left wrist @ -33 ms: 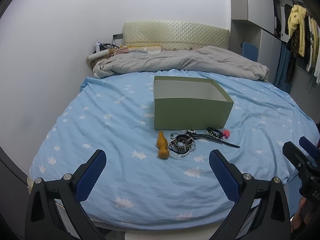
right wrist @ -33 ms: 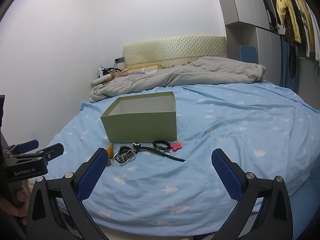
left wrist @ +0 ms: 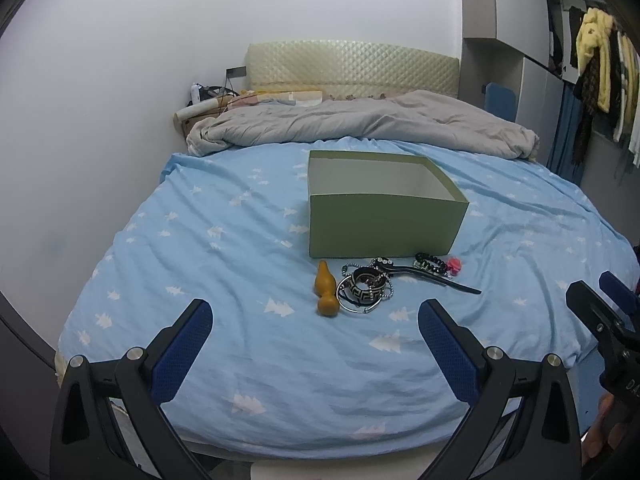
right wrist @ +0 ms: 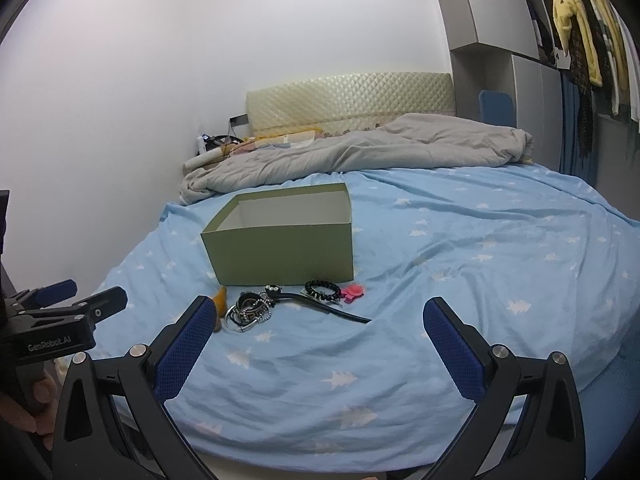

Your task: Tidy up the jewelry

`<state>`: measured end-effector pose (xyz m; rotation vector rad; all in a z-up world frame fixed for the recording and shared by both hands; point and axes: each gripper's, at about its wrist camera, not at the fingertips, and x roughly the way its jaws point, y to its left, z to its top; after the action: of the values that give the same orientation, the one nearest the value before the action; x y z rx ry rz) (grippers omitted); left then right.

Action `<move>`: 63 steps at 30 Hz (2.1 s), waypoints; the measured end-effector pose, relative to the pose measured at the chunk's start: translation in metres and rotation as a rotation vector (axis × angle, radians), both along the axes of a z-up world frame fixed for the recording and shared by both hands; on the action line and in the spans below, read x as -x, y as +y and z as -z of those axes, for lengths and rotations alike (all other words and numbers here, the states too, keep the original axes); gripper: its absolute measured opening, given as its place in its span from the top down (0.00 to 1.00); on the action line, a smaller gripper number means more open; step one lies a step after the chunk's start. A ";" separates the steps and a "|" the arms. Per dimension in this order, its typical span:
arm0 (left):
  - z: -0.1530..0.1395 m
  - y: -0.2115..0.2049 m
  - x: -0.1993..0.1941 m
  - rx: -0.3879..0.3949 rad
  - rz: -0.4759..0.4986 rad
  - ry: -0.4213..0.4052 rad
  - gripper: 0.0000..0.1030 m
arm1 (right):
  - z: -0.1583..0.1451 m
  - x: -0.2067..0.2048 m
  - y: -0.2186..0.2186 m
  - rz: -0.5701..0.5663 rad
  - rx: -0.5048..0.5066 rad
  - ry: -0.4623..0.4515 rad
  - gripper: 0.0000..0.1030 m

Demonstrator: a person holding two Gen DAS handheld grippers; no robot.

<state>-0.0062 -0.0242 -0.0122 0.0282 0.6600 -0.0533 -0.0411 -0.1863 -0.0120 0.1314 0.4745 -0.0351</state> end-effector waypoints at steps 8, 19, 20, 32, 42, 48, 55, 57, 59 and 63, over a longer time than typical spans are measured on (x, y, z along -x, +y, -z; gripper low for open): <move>0.007 0.003 -0.006 0.006 -0.005 0.020 0.00 | 0.006 -0.009 0.003 0.001 -0.007 0.022 0.00; 0.027 0.007 -0.042 0.045 -0.004 0.092 0.00 | 0.023 -0.040 0.001 0.000 -0.010 0.074 0.03; 0.029 0.007 -0.046 0.049 0.002 0.097 0.00 | 0.026 -0.046 0.000 -0.008 -0.017 0.083 0.05; 0.076 0.006 -0.111 0.132 0.064 0.219 0.14 | 0.073 -0.124 0.004 -0.121 -0.005 0.237 0.52; 0.122 -0.001 -0.161 0.158 0.107 0.312 0.29 | 0.111 -0.176 -0.004 -0.158 0.091 0.326 0.50; 0.137 -0.001 -0.182 0.185 0.112 0.343 0.40 | 0.126 -0.193 -0.002 -0.225 0.089 0.386 0.60; 0.149 0.001 -0.193 0.199 0.121 0.377 0.60 | 0.136 -0.199 0.011 -0.306 0.123 0.431 0.73; 0.153 0.002 -0.196 0.213 0.120 0.388 0.61 | 0.137 -0.200 0.015 -0.332 0.150 0.451 0.78; 0.153 0.004 -0.197 0.211 0.119 0.386 0.71 | 0.136 -0.201 0.018 -0.356 0.175 0.462 0.83; 0.150 0.006 -0.197 0.213 0.119 0.388 0.72 | 0.130 -0.197 0.030 -0.383 0.181 0.472 0.90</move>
<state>0.1905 -0.0179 -0.1618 -0.1518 1.0366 -0.2475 0.1559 -0.1564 -0.1422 -0.1524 0.9582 0.2717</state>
